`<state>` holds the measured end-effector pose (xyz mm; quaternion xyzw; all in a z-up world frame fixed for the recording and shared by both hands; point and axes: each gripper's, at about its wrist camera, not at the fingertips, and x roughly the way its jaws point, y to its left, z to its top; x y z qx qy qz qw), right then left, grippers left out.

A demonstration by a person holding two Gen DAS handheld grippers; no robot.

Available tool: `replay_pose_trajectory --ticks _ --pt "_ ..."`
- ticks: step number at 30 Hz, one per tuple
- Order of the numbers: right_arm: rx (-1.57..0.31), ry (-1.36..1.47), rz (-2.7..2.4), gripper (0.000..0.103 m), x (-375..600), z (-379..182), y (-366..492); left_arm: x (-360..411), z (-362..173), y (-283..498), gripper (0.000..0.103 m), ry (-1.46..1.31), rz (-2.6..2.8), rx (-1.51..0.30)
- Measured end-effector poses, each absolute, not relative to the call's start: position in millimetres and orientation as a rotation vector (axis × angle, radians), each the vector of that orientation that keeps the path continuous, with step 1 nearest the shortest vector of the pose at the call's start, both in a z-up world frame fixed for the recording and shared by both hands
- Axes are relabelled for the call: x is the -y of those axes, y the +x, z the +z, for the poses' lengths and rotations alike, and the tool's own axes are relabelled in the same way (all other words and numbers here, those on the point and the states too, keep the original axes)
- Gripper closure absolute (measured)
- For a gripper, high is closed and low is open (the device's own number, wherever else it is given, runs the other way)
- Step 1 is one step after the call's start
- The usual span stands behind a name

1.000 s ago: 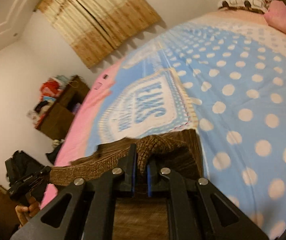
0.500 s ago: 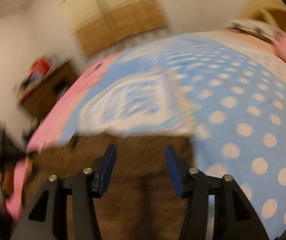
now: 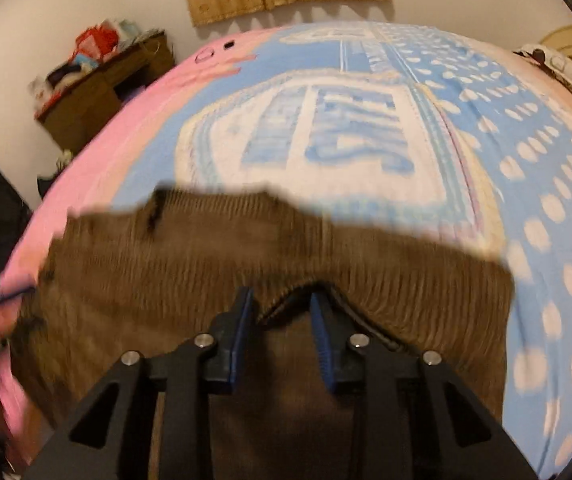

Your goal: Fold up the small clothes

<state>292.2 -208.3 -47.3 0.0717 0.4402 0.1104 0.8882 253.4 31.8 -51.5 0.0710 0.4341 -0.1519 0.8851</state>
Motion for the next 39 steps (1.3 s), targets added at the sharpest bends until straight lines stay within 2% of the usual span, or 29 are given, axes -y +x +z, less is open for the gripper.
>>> replay_pose_trajectory --ticks 4,9,11,14,18,21,22,26,32,39 --pt "-0.832 0.206 0.187 0.068 213 -36 317 -47 -43 303 0.043 0.112 -0.193 -0.872" --pt "-0.747 0.226 0.187 0.066 218 -24 292 -86 -16 341 0.043 0.013 -0.029 -0.799" --pt "-0.729 0.208 0.206 0.065 216 -22 276 -95 -7 330 0.043 -0.022 -0.058 -0.775" --pt "-0.750 0.226 0.297 0.058 209 -26 251 -100 -5 304 0.043 -0.015 -0.115 -0.771" --pt "-0.841 0.138 0.399 0.057 180 -42 243 -106 -19 262 0.043 -0.034 -0.173 -0.812" --pt "-0.915 0.050 0.396 0.060 159 -59 252 -93 -27 235 0.043 -0.039 -0.237 -0.864" --pt "-0.907 0.042 0.382 0.058 153 -60 259 -88 -29 231 0.043 -0.034 -0.248 -0.867" --pt "-0.897 0.036 0.367 0.057 133 -49 301 -59 -42 229 0.043 0.054 -0.276 -0.890" --pt "-0.829 0.234 0.250 0.057 156 -36 349 -60 -53 277 0.043 0.044 -0.201 -0.938" --pt "-0.736 0.096 0.234 0.057 184 -23 279 -102 -37 367 0.043 0.000 -0.005 -0.881"
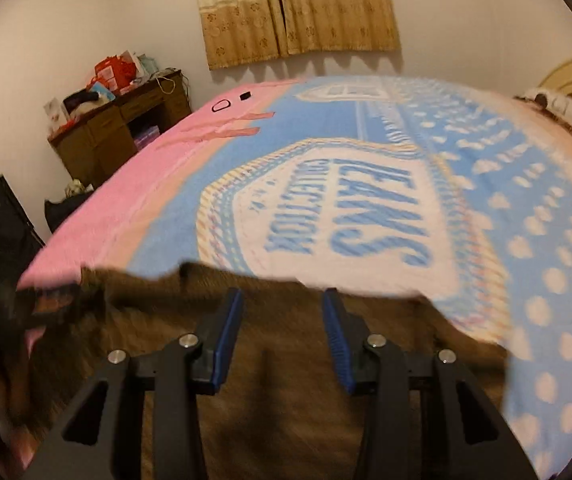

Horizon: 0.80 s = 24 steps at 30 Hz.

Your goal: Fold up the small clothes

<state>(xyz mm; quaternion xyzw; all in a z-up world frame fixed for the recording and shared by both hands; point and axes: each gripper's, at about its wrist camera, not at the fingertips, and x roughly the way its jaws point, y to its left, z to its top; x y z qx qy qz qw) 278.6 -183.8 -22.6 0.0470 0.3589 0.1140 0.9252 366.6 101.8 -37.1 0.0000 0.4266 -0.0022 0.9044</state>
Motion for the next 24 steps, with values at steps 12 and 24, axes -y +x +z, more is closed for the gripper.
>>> replay_pose_trajectory --ticks 12,24 --pt "-0.887 0.091 0.087 0.057 233 -69 294 -83 -47 270 0.043 0.030 -0.090 -0.931" --pt "-0.717 0.219 -0.061 0.052 276 -28 167 -88 -52 171 0.043 0.050 -0.039 -0.889"
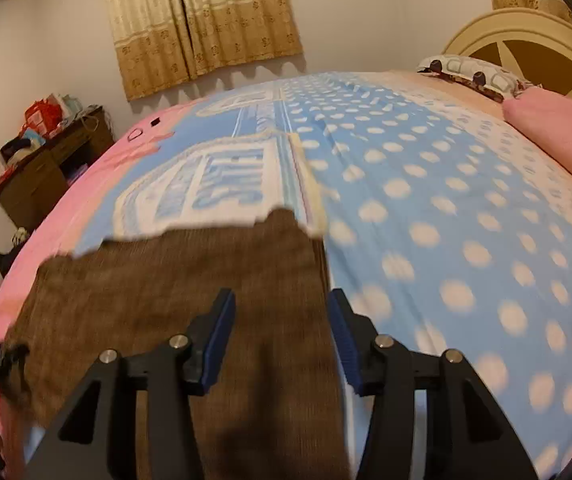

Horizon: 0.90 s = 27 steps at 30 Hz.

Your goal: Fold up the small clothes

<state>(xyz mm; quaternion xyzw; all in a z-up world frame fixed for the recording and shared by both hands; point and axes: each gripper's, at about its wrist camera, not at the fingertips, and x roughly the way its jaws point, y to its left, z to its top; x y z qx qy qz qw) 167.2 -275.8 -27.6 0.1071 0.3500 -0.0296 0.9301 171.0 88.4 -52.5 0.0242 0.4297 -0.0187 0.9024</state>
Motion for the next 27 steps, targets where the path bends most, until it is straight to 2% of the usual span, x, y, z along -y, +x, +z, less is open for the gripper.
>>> replay_pose_trajectory --ticks 5,9,12,20,24,27 --pt "-0.763 0.200 -0.026 0.053 256 -46 117 -86 -67 149 0.041 0.075 -0.008 -0.905" --pt "-0.777 0.152 -0.052 0.065 250 -70 105 -82 -67 147 0.040 0.114 0.034 -0.895" --pt "-0.779 0.111 -0.100 0.065 245 -65 96 -80 -59 136 0.040 0.123 0.044 -0.877" --pt "-0.699 0.197 0.005 0.054 220 -43 53 -81 -47 117 0.040 0.090 0.049 -0.848" --pt "-0.699 0.184 0.063 0.043 197 -42 49 -84 -38 110 0.038 0.069 0.057 -0.823" --pt "-0.696 0.173 0.093 0.043 183 -40 49 -89 -38 111 0.034 0.047 0.064 -0.822"
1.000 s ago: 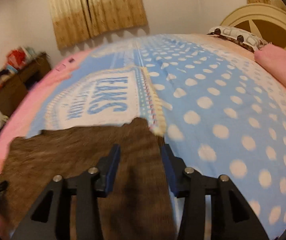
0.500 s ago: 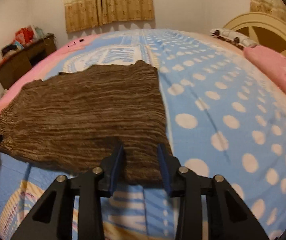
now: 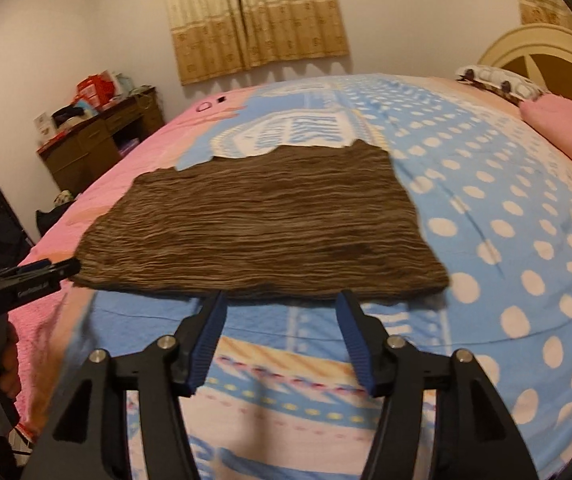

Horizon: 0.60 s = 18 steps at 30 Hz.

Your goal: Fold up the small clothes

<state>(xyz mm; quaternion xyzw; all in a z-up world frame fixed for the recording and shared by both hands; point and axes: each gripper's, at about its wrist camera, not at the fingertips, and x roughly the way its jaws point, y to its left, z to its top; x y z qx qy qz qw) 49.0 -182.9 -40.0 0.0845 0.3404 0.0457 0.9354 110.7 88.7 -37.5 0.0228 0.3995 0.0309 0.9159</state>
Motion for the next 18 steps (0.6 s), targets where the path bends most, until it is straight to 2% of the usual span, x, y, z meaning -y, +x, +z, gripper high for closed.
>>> replay_pose_trajectory --ticks 11,15,18 --pt "-0.666 0.159 0.162 0.036 152 -33 49 -120 -60 125 0.034 -0.050 0.132 -0.907" --pt "-0.678 0.173 0.167 0.036 153 -38 51 -124 -54 123 0.034 -0.049 0.128 -0.880" --pt "-0.686 0.190 0.163 0.036 155 -40 51 -140 -50 119 0.034 -0.170 0.061 -0.851"
